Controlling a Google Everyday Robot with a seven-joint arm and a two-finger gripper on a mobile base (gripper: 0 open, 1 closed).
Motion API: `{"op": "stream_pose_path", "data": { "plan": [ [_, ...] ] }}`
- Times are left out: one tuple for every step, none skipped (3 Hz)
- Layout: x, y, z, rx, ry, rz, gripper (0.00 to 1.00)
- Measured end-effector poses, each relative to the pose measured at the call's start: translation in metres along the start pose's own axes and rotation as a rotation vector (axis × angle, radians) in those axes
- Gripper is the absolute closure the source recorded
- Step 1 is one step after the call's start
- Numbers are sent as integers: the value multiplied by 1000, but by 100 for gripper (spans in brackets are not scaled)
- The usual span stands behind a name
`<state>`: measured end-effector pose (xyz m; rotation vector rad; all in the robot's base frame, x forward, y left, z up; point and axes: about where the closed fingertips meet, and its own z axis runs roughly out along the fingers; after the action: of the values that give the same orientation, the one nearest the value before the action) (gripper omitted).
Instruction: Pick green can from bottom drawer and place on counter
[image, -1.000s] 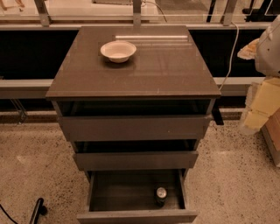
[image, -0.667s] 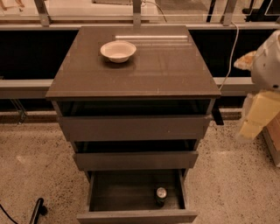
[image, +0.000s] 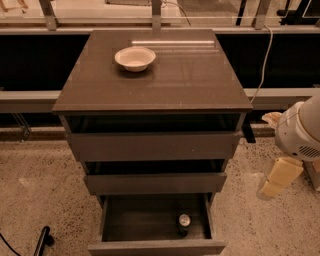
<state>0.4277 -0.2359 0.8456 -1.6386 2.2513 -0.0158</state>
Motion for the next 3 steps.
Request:
{"op": "stream_pose_path", "data": {
  "plan": [
    [6, -4, 44, -98, -8, 18, 0],
    [30, 42, 166, -280, -182, 54, 0],
    [54, 61, 228, -238, -352, 94, 0]
  ]
}}
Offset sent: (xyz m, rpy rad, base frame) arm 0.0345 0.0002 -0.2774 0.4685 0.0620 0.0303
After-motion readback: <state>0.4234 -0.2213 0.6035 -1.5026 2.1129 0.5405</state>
